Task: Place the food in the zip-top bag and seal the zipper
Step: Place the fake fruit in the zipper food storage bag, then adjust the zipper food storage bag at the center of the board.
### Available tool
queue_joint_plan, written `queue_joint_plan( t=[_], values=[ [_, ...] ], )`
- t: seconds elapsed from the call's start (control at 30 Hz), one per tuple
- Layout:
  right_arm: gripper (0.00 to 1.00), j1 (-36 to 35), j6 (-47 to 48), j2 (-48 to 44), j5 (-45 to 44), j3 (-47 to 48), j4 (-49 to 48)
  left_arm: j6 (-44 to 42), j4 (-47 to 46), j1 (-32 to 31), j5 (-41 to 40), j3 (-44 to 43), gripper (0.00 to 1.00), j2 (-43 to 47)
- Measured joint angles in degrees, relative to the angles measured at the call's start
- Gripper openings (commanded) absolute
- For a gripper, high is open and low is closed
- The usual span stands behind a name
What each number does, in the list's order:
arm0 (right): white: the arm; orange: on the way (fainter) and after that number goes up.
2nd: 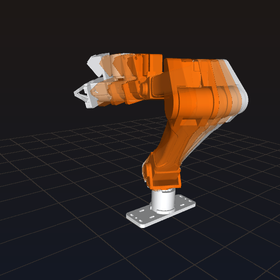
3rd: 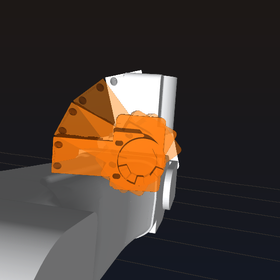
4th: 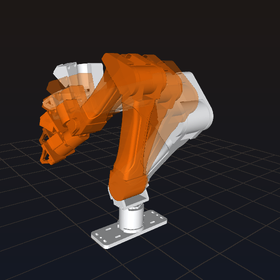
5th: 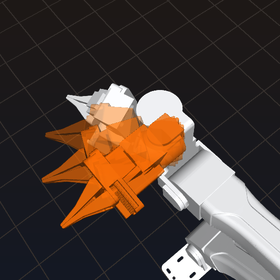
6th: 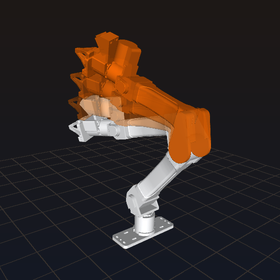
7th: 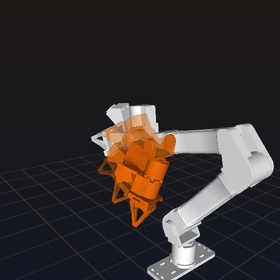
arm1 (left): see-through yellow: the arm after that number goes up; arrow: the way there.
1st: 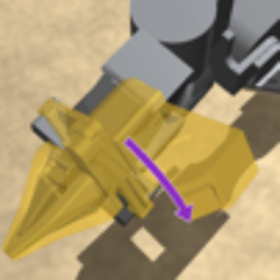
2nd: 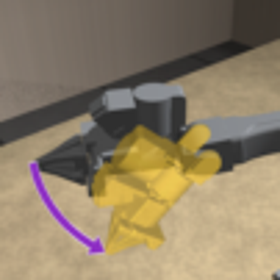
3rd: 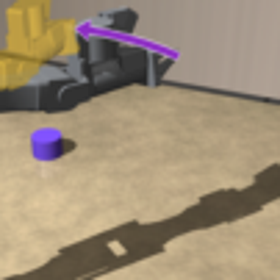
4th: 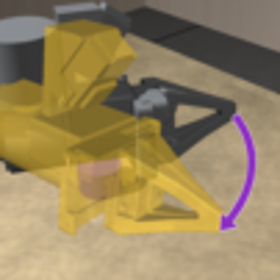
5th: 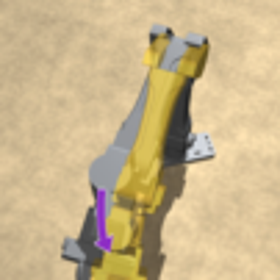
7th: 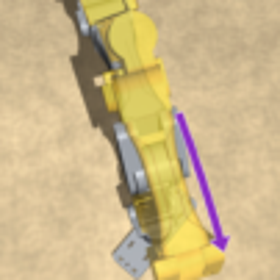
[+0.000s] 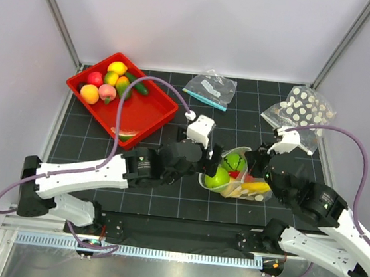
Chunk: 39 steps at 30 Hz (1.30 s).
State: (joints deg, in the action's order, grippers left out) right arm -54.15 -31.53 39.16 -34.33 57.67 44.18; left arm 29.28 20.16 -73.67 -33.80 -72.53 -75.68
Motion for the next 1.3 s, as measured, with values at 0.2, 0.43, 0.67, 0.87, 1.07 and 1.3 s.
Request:
queue_joint_plan(
  t=[0.2,0.43,0.67,0.87,1.07,1.3],
  values=[
    [0.01,0.0,-0.07,0.92,0.24,0.11,0.04,-1.49,2.75,1.09,0.11,-0.09,0.71,-5.51],
    [0.01,0.0,-0.07,1.11,0.5,0.31,0.04,-1.44,3.89,4.5,2.36,-0.44,0.5,-12.15],
    [0.07,0.0,-0.07,1.4,1.29,0.33,0.09,-1.49,4.02,6.01,2.56,-0.68,0.0,-13.77],
    [0.32,0.0,0.44,5.9,2.75,3.17,1.53,-2.19,7.21,8.9,2.34,-2.93,0.0,-10.27],
    [0.62,0.0,1.66,10.51,6.6,3.91,1.27,-2.08,9.75,12.76,2.32,-6.08,0.0,-4.35],
    [0.64,0.0,2.6,16.31,11.45,3.93,0.96,-0.17,10.56,14.34,3.85,-6.43,0.0,-2.99]
  ],
)
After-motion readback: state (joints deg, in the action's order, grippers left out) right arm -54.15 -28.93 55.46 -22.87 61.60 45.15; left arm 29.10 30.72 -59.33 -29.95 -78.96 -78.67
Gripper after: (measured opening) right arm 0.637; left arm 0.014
